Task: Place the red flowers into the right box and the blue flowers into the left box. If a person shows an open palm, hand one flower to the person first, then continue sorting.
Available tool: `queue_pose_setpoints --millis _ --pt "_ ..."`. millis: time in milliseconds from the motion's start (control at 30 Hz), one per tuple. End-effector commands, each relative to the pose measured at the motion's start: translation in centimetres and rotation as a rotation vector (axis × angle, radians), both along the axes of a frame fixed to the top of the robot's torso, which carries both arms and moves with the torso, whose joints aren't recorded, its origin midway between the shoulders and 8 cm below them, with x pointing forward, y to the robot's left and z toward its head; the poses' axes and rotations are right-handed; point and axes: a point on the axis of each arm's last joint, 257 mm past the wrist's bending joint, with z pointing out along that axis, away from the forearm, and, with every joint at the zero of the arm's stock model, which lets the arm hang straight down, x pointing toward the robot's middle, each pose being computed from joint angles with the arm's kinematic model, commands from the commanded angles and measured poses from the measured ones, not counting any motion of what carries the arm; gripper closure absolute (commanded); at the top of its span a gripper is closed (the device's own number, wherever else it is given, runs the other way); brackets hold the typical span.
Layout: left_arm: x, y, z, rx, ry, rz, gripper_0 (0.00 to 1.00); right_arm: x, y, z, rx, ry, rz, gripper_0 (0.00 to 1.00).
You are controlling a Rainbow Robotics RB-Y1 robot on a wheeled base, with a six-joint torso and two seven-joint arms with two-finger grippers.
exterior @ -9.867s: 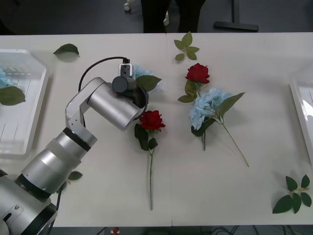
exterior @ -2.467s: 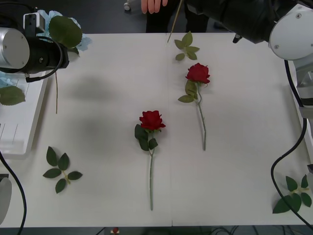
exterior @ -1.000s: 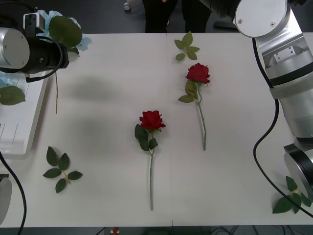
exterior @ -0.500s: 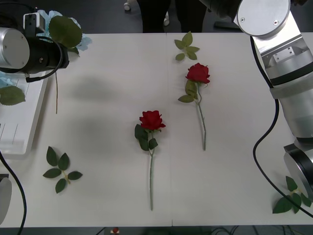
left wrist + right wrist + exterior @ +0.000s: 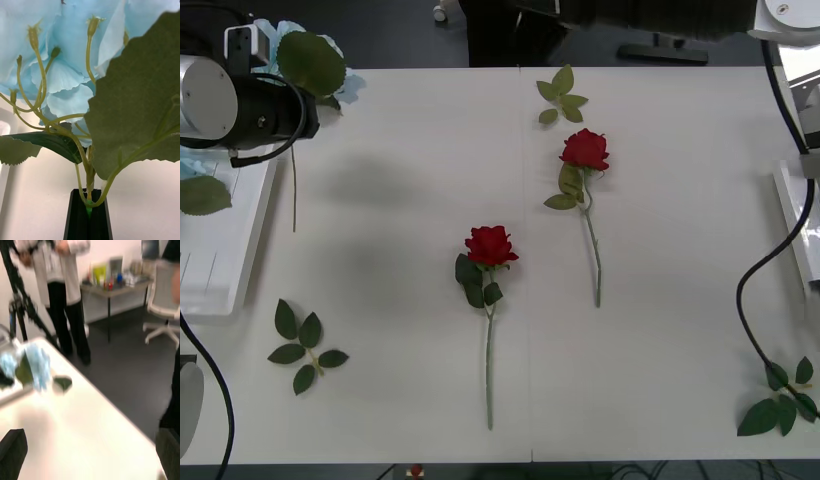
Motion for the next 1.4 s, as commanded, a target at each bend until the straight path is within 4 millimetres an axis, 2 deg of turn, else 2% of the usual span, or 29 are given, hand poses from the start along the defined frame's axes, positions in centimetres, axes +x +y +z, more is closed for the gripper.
queue_pose_setpoints --millis 33,167,200,233,267,300,333,467,567,733,767,900,1033,1133,1167,1233,1267,1400 --pt "-0.4 4.5 3.9 0.074 -0.058 0.026 1.0 -0.6 -1.8 0.5 -0.077 0.06 -0.054 0.0" --pt "-1.8 10.7 5.7 0.171 -0.037 0.085 1.0 -0.3 -4.7 -1.9 -0.171 0.138 -0.145 0.0" --pt "-1.8 10.7 5.7 0.171 -0.037 0.085 1.0 -0.3 -4.7 -1.9 -0.171 0.138 -0.145 0.0" --pt "-2.7 13.8 6.3 0.207 -0.015 0.11 1.0 -0.3 -6.4 -3.2 -0.199 0.183 -0.189 0.0" --pt "-3.1 15.4 6.8 0.233 -0.007 0.119 1.0 -0.5 -7.4 -4.0 -0.214 0.206 -0.211 0.0" --pt "-3.3 16.1 7.0 0.247 -0.005 0.124 1.0 -0.6 -7.9 -4.5 -0.219 0.221 -0.221 0.0" --pt "-3.7 18.0 7.4 0.274 0.007 0.137 1.0 -1.1 -9.1 -5.4 -0.237 0.245 -0.241 0.0" --pt "-4.1 21.8 8.6 0.33 0.0 0.169 1.0 -2.5 -11.5 -7.8 -0.287 0.319 -0.301 0.0" --pt "-3.7 24.4 8.9 0.349 -0.029 0.194 1.0 -3.4 -13.1 -9.5 -0.337 0.371 -0.373 0.0" --pt "-2.8 27.9 7.5 0.389 -0.058 0.221 1.0 -4.8 -16.0 -12.2 -0.43 0.458 -0.519 0.0" --pt "-2.9 28.7 6.7 0.402 -0.051 0.223 1.0 -5.1 -16.7 -12.9 -0.458 0.473 -0.559 0.0" --pt "-3.8 31.0 3.1 0.42 -0.045 0.244 1.0 -5.7 -17.6 -15.3 -0.515 0.519 -0.661 0.0" --pt "-4.9 31.9 -0.5 0.43 -0.034 0.25 1.0 -6.1 -17.9 -17.1 -0.55 0.545 -0.717 0.0" --pt "-5.5 32.1 -2.8 0.427 -0.037 0.252 1.0 -6.4 -18.2 -18.3 -0.594 0.555 -0.734 0.0" --pt "-5.9 31.8 -4.3 0.423 -0.037 0.248 1.0 -6.5 -18.4 -19.0 -0.616 0.566 -0.744 0.0" --pt "-6.0 31.7 -5.1 0.419 -0.035 0.247 1.0 -6.5 -18.6 -19.3 -0.622 0.569 -0.749 0.0" --pt "-6.4 31.2 -6.9 0.414 -0.032 0.239 1.0 -6.5 -18.6 -20.4 -0.647 0.581 -0.763 0.0" --pt "-6.5 30.4 -8.1 0.397 -0.024 0.231 1.0 -6.1 -18.2 -21.7 -0.658 0.599 -0.774 0.0"
